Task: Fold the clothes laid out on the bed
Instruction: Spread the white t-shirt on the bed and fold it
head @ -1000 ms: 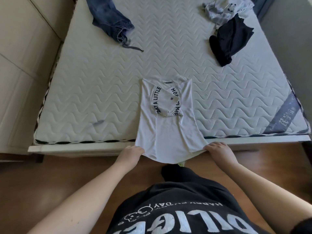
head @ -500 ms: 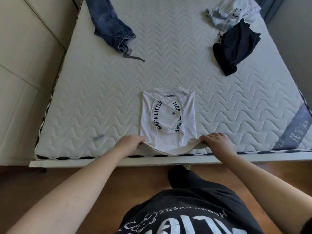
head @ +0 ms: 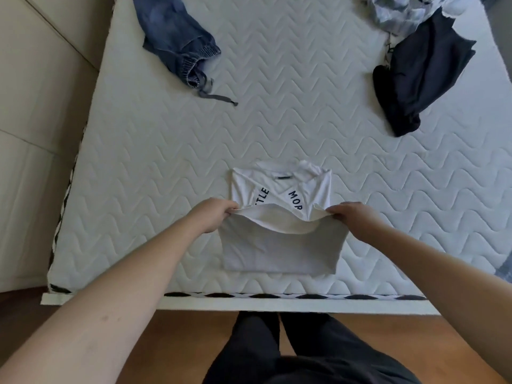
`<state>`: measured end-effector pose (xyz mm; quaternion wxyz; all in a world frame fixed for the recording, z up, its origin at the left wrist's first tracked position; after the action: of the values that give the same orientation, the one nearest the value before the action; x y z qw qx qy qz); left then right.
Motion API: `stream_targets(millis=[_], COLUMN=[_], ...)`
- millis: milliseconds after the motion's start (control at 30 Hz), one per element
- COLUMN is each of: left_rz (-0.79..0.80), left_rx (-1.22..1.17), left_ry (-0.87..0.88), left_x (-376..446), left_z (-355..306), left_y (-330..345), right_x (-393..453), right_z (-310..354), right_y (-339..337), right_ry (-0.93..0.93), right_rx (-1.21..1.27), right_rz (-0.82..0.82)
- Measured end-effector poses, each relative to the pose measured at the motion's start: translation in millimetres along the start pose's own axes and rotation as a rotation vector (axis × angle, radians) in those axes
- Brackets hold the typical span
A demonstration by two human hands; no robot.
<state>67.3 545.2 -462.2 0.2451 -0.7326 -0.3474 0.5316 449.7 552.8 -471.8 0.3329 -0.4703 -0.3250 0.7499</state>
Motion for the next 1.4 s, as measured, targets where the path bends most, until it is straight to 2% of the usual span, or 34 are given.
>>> stream_targets(millis=[233,367,700,933,1100,1167,1267,1333,1400], left_rz=[0.106,0.092,0.162,0.102,0.131,0.096,-0.016,-0.037,-0.052], left_rx=[-0.076,-0.134,0.048,0.069,0.036,0.003,-0.105,-0.189,-0.176], left_ry=[0.078,0.117,0.165,0.074,0.089,0.082,0.109,0.132,0.135], left_x=[91.4,140.1,250.4,286.8,300.4,308.1,315.9,317.1,319.5], left_z=[21.9,34.4,57.0,64.2,52.1,47.6,51.5,58.0,62.9], left_y=[-20.6,-32.8,-35.8,-14.4,-0.5,2.8,2.5,1.8,5.2], right_x=[77.8,116.8,213.3,258.5,275.3,281.6,288.4,290.1,291.1], right_z=[-14.8,-27.3,-65.2,-81.9,-72.2,-69.7,-68.9,-70.8,-74.0], right_y=[-12.0,-12.6,9.9,33.0,46.6,49.3,48.4,48.6,50.5], right_ry=[0.047,0.085,0.151,0.220,0.169,0.155,0.155,0.146,0.142], right_rx=[0.088,0.089,0.120,0.060,0.004,0.005,0.143,0.182,0.172], right_rz=[0.039,0.019,0.004,0.015,0.077,0.014,-0.112,-0.140,-0.144])
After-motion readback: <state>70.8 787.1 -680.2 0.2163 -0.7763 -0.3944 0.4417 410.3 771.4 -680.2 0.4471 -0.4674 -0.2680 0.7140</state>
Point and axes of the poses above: each hand's wrist, its own x-axis towards the middle knuckle, its own y-axis out of the palm, z = x × y, the point moved 1 cm from there along x, towards the middle knuckle
